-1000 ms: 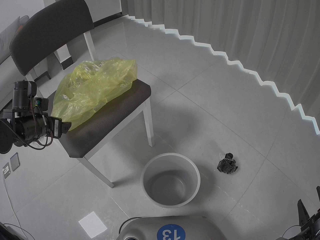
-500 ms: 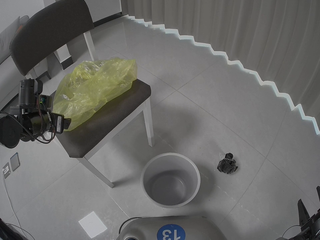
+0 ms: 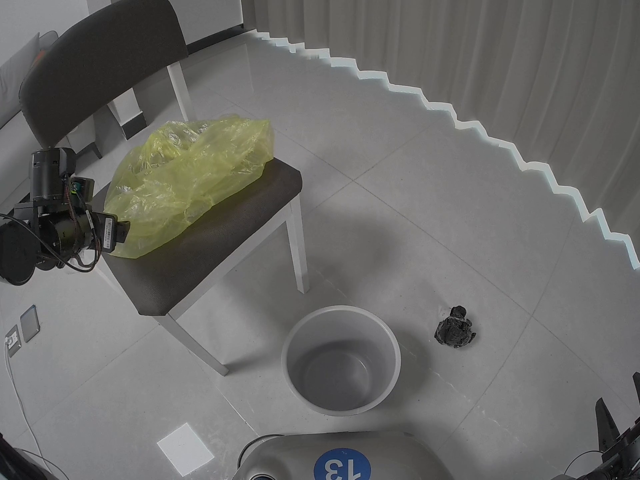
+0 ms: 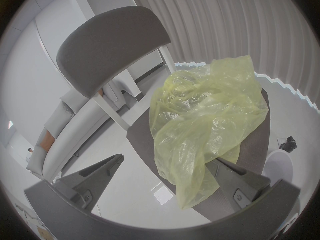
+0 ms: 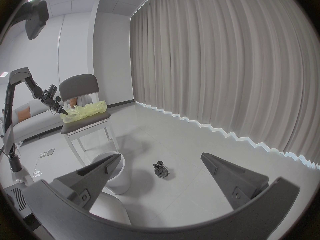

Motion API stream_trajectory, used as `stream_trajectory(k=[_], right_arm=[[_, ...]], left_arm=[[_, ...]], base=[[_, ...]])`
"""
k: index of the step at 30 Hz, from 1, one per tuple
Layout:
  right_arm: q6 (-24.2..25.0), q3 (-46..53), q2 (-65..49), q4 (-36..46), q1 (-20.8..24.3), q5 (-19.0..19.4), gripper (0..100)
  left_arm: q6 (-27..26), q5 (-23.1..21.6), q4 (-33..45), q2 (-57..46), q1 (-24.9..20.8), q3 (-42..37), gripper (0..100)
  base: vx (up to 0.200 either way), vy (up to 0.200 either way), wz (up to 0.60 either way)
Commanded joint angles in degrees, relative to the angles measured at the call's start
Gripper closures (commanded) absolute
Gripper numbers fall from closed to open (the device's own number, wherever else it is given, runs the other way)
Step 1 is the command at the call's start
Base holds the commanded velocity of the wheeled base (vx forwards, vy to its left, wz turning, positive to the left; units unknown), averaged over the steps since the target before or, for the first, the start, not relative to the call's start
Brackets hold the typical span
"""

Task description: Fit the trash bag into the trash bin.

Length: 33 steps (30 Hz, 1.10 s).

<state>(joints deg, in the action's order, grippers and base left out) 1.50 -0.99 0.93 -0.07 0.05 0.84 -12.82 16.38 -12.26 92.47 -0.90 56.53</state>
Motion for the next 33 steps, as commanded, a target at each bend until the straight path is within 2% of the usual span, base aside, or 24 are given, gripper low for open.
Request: stream_trajectory(k=[1,13,21,33], right_arm=[[0.0,1.0,-0.1,0.0,0.0,0.0,0],[0.1,1.0,-0.1,0.0,0.0,-0.3,0],[0.1,1.0,-0.1,0.0,0.0,-0.4,0],[0.2,1.0,-0.1,0.0,0.0,-0.6,0]], left_arm=[[-1.1,0.0,-0.1,-1.9,1.6,0.2,0],[-1.7,-0.4,-0.5,-1.5,2.0,-4.9,0],[-1.9,-0.5,-8.4,-0.1,2.0,-9.8,0],[-2.0,0.0,-8.7,-0.8,2.6,-9.2,0]], base=[[0.000,0.000,0.00],[0.000,0.000,0.00],[0.000,0.000,0.00],[0.000,0.000,0.00]])
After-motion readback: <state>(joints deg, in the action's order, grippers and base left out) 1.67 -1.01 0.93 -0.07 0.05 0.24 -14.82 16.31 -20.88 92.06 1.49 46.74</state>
